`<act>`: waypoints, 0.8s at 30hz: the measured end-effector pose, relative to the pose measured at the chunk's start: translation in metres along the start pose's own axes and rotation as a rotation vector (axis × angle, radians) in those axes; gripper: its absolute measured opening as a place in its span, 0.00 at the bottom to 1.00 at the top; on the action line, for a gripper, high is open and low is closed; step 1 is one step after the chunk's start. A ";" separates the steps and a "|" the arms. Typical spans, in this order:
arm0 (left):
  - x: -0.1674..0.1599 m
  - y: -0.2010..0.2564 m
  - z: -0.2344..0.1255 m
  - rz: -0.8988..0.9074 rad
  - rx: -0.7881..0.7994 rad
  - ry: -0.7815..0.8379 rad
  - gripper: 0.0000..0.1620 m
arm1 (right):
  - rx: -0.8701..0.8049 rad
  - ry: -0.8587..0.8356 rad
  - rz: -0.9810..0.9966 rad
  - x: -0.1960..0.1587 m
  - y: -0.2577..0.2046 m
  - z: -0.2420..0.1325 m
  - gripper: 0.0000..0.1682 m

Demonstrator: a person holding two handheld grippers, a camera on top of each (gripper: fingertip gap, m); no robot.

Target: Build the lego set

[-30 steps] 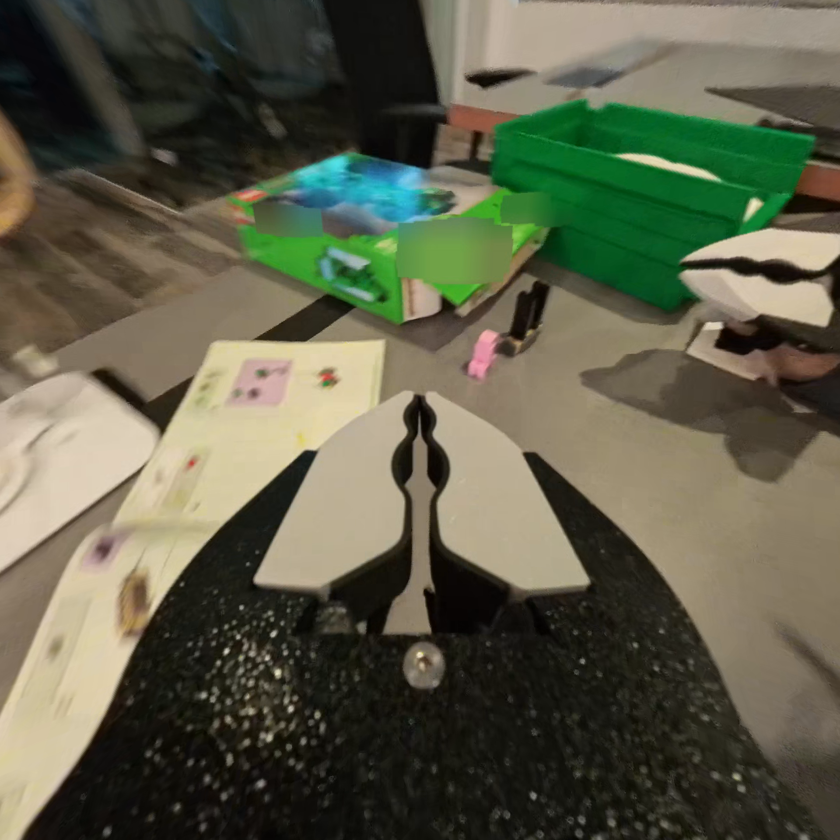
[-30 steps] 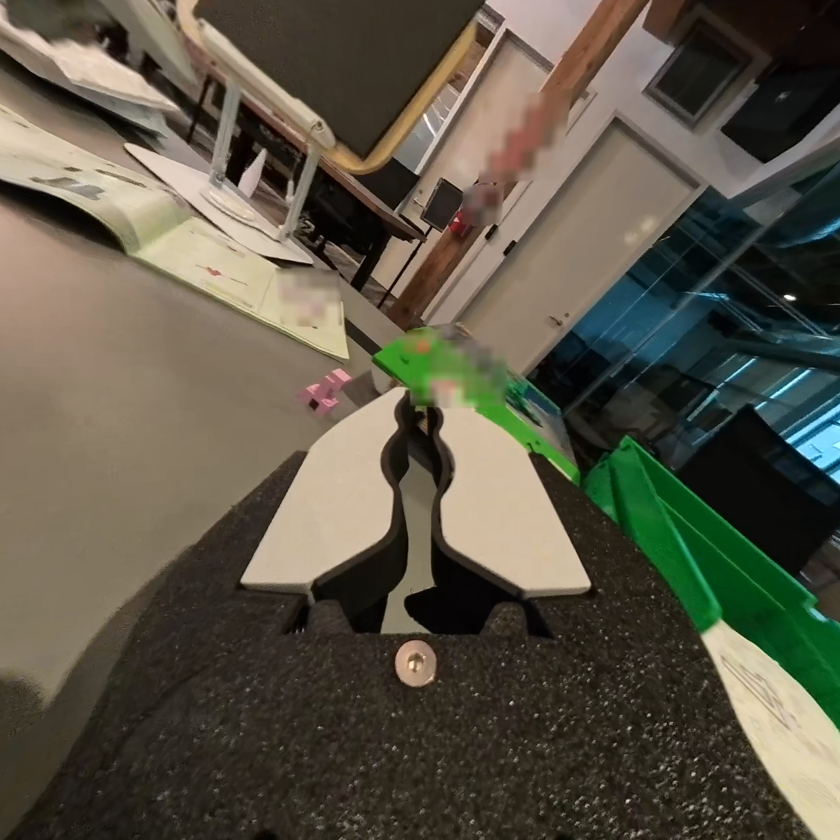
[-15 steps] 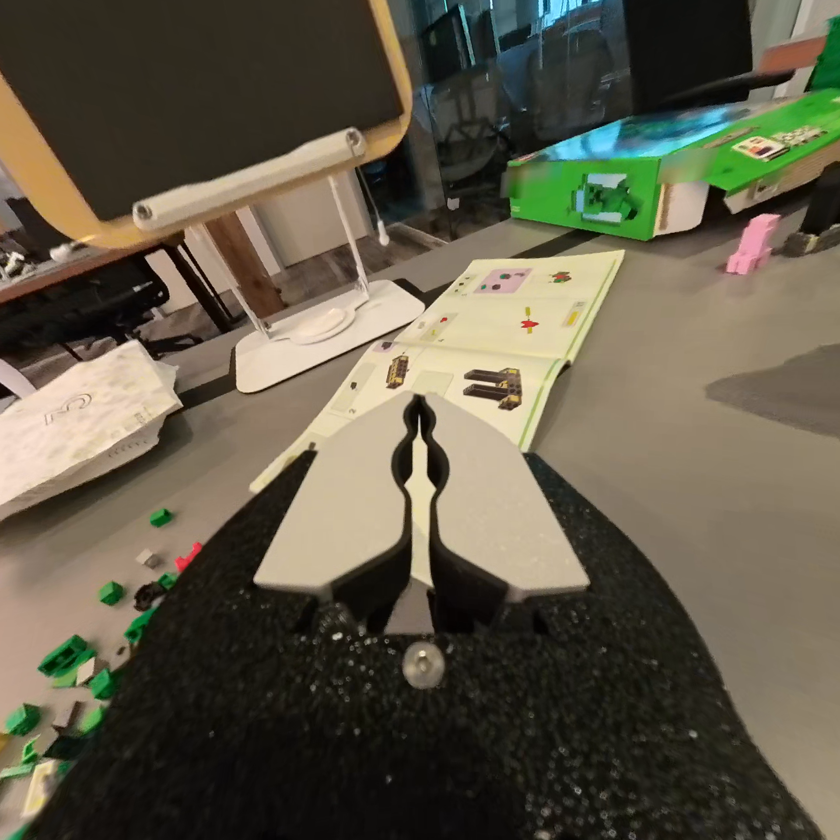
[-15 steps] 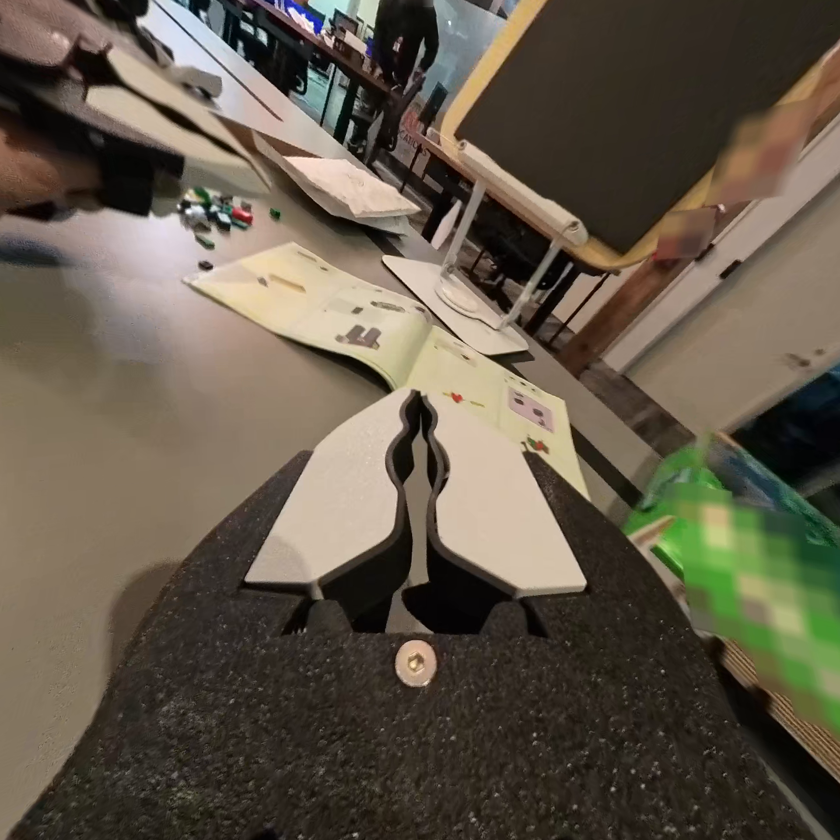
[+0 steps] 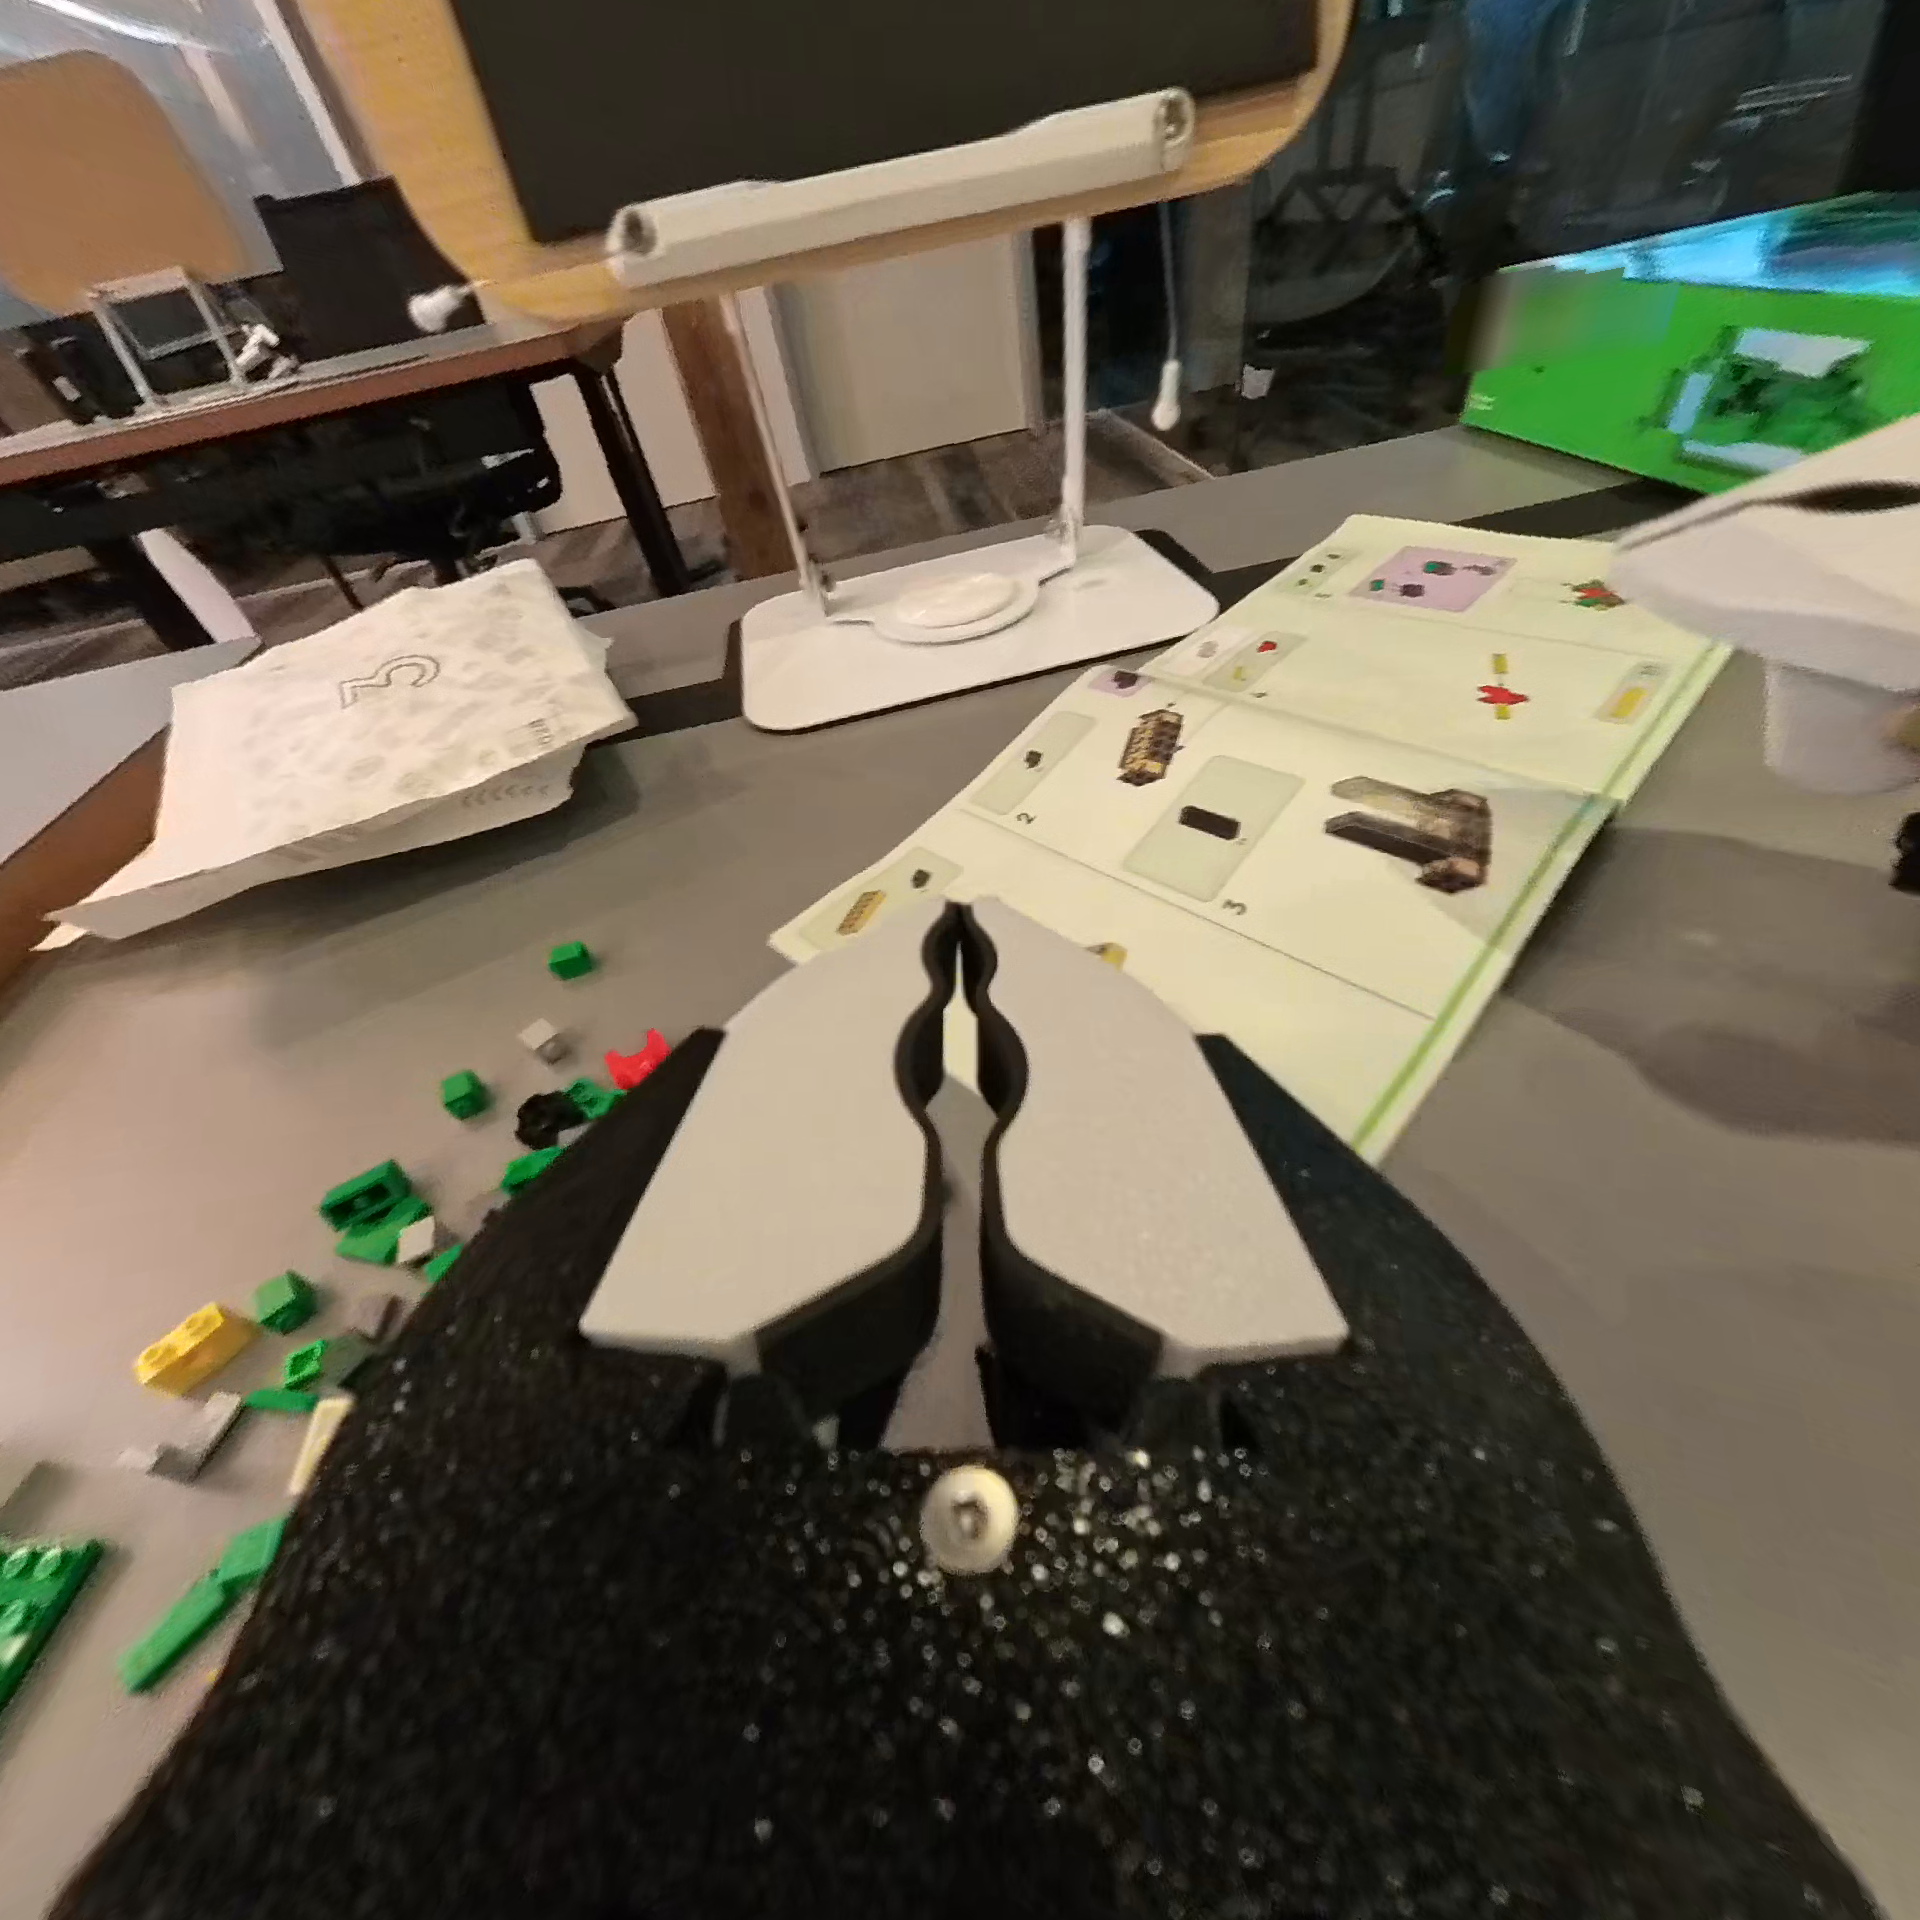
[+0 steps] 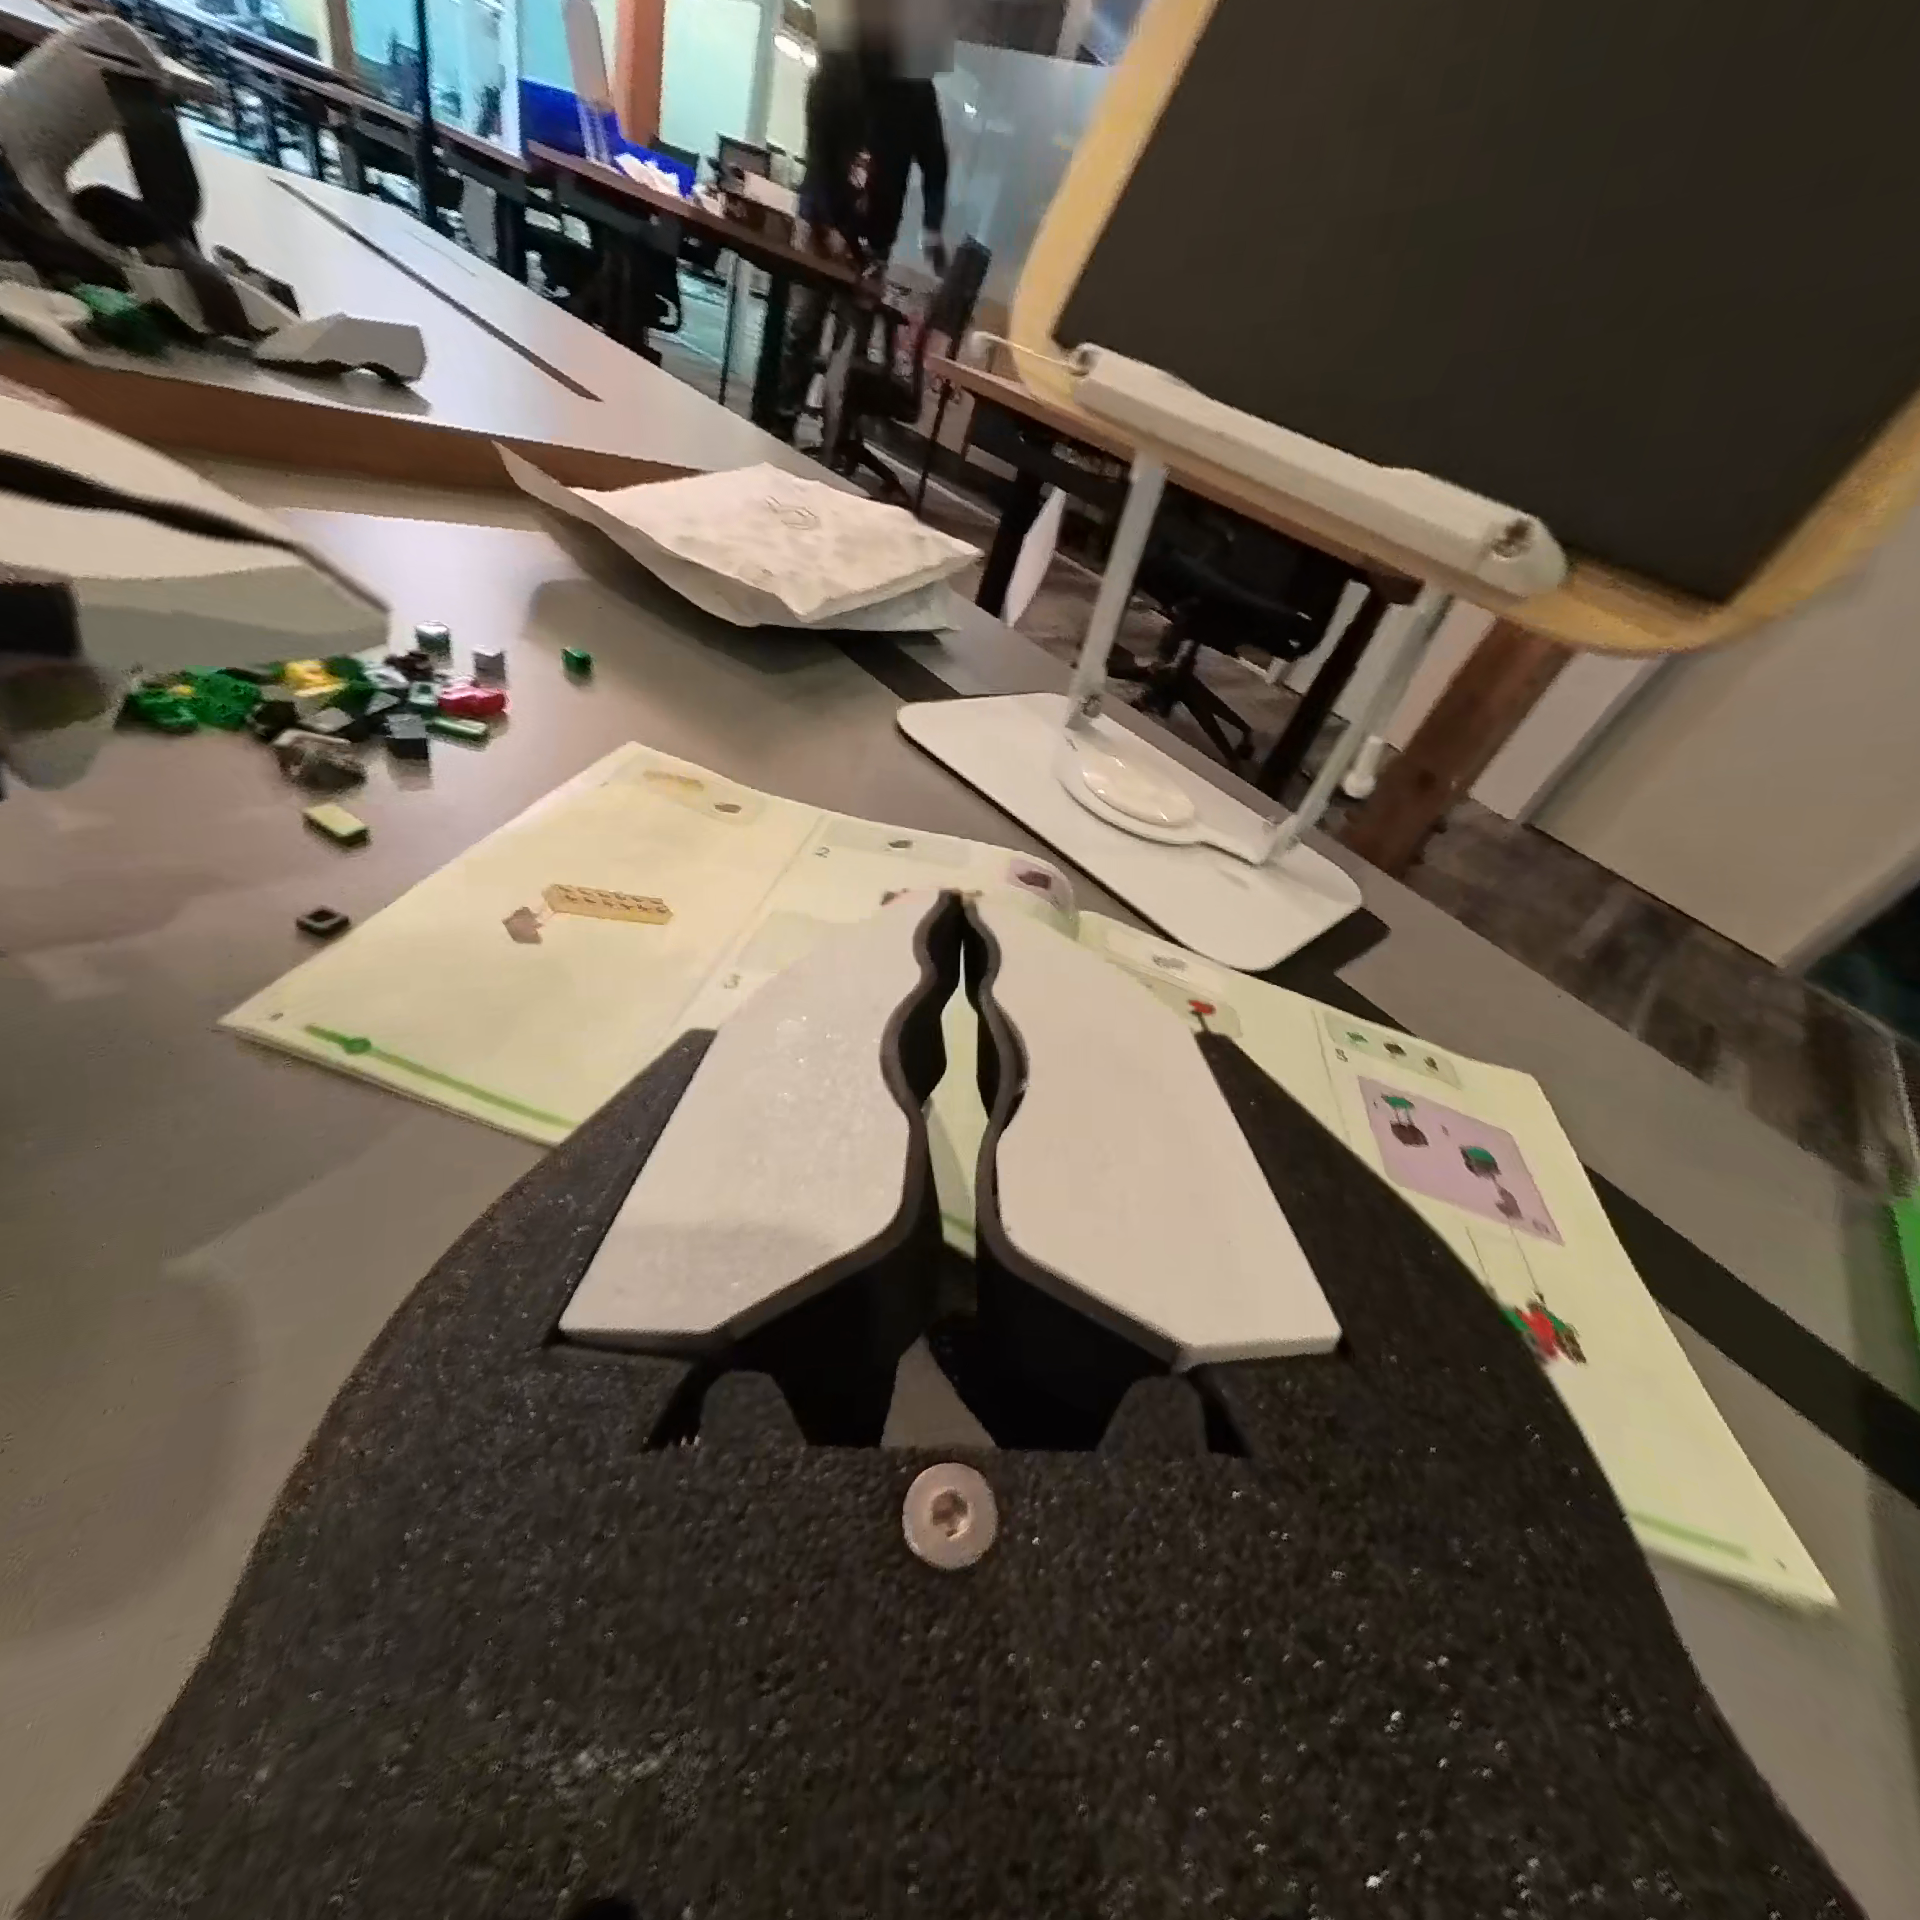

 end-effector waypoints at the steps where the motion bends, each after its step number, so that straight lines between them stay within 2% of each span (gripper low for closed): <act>1: 0.000 -0.002 0.001 -0.008 0.011 -0.002 0.00 | 0.024 -0.003 -0.007 0.000 -0.003 0.002 0.00; 6: 0.001 0.001 0.000 0.036 -0.004 0.015 0.00 | 0.151 0.045 -0.034 0.005 -0.018 -0.003 0.00; 12: 0.001 0.016 -0.001 0.100 -0.117 0.026 0.00 | 0.346 0.110 -0.169 0.009 -0.050 -0.006 0.00; 16: 0.002 0.016 -0.002 0.100 -0.121 0.037 0.00 | 0.371 0.113 -0.218 0.009 -0.055 -0.007 0.00; 24: 0.003 0.017 -0.001 0.099 -0.124 0.055 0.00 | 0.376 0.122 -0.185 0.010 -0.051 -0.007 0.00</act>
Point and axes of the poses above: each gripper's, where its closed fingertips meet, z out along the fingers, x out of its top, y = z × x across the jaws, the point moved 6 cm from there along -z, back along the fingers, and after that the axes turned 13 degrees about y, right-handed, at the moved point
